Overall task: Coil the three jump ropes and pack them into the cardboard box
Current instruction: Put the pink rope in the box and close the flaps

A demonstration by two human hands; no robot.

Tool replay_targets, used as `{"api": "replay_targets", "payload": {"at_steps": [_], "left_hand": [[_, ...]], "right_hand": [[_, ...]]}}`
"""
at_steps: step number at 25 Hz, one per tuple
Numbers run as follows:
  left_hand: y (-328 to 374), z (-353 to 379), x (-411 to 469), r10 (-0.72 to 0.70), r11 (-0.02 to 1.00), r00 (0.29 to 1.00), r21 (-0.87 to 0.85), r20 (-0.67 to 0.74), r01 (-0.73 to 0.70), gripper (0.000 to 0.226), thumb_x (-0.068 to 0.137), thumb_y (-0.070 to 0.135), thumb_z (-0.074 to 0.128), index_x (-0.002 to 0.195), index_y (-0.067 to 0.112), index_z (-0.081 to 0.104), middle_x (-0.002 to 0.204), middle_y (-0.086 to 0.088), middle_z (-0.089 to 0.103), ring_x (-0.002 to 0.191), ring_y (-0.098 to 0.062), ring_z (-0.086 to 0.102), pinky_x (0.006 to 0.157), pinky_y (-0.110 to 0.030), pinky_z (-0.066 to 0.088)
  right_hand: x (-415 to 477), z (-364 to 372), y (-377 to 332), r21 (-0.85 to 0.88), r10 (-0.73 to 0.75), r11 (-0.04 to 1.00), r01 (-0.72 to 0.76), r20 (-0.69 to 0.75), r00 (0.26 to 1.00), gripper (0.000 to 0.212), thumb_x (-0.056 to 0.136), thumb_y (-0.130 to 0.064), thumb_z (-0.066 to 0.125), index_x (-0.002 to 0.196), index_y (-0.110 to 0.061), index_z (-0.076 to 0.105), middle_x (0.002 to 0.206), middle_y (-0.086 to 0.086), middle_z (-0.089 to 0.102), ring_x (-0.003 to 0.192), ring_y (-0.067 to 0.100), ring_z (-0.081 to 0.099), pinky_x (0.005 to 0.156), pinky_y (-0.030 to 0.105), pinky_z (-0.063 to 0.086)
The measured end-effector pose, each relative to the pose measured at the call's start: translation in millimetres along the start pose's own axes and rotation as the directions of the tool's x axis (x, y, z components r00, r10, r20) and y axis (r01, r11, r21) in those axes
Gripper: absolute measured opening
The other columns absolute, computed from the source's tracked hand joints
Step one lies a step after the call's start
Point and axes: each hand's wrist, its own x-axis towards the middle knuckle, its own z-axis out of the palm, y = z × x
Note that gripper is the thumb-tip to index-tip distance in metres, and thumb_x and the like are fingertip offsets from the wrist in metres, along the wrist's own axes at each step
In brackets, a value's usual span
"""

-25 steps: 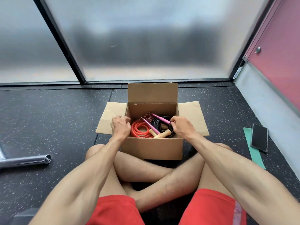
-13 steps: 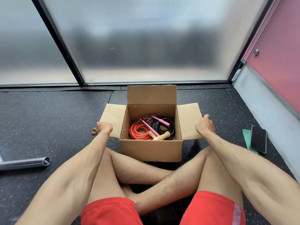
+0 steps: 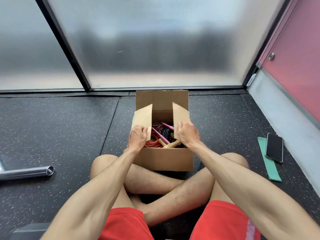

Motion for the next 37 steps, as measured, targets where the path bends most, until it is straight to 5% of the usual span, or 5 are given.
{"api": "replay_targets", "payload": {"at_steps": [13,19,29,33,37], "left_hand": [[33,63,-44,0.022,0.819,0.761,0.425,0.649,-0.386,0.060,0.103,0.018,0.025,0.152,0.052,0.017,0.146,-0.023,0.041,0.136,-0.049,0.032,0.103,-0.076,0.026],[46,44,-29,0.050,0.878,0.745,0.327,0.665,-0.351,0.048,0.101,0.051,0.044,0.147,0.038,0.045,0.143,-0.018,0.052,0.129,-0.034,0.048,0.108,-0.046,0.038],[61,22,-27,-0.141,0.866,0.596,0.390,0.791,-0.313,0.142,0.043,0.095,0.063,0.156,0.042,-0.004,0.166,-0.003,0.014,0.152,-0.029,0.012,0.118,-0.062,0.019],[74,-9,-6,-0.098,0.912,0.509,0.282,0.855,-0.298,0.092,0.062,0.083,0.066,0.142,0.042,0.045,0.147,0.009,0.050,0.132,-0.021,0.049,0.107,-0.046,0.040],[80,-14,9,0.125,0.930,0.686,0.156,0.716,-0.333,0.030,0.090,0.042,0.065,0.088,0.012,0.070,0.078,0.001,0.065,0.074,-0.021,0.059,0.062,-0.032,0.040]], "right_hand": [[-34,38,58,0.100,0.596,0.753,-0.650,0.314,0.739,0.076,0.097,-0.046,0.050,0.148,-0.001,0.016,0.144,0.026,0.045,0.127,0.044,0.050,0.101,0.053,0.047],[-28,38,65,0.087,0.581,0.775,-0.626,0.291,0.760,0.085,0.092,-0.052,0.058,0.149,0.003,0.027,0.145,0.023,0.048,0.127,0.044,0.052,0.098,0.057,0.050],[-8,20,64,0.073,0.544,0.791,-0.607,0.370,0.753,0.055,0.088,-0.036,0.071,0.127,0.000,0.058,0.131,0.020,0.061,0.116,0.035,0.061,0.091,0.038,0.052],[11,4,58,0.012,0.566,0.690,-0.724,0.613,0.551,0.014,0.096,-0.018,0.056,0.084,-0.011,0.055,0.058,0.005,0.059,0.036,0.012,0.051,0.033,0.014,0.032],[26,-23,59,-0.052,0.579,0.666,-0.744,0.666,0.471,0.020,0.092,-0.012,0.046,0.077,-0.004,0.055,0.062,0.013,0.062,0.044,0.018,0.059,0.036,0.019,0.045]]}}
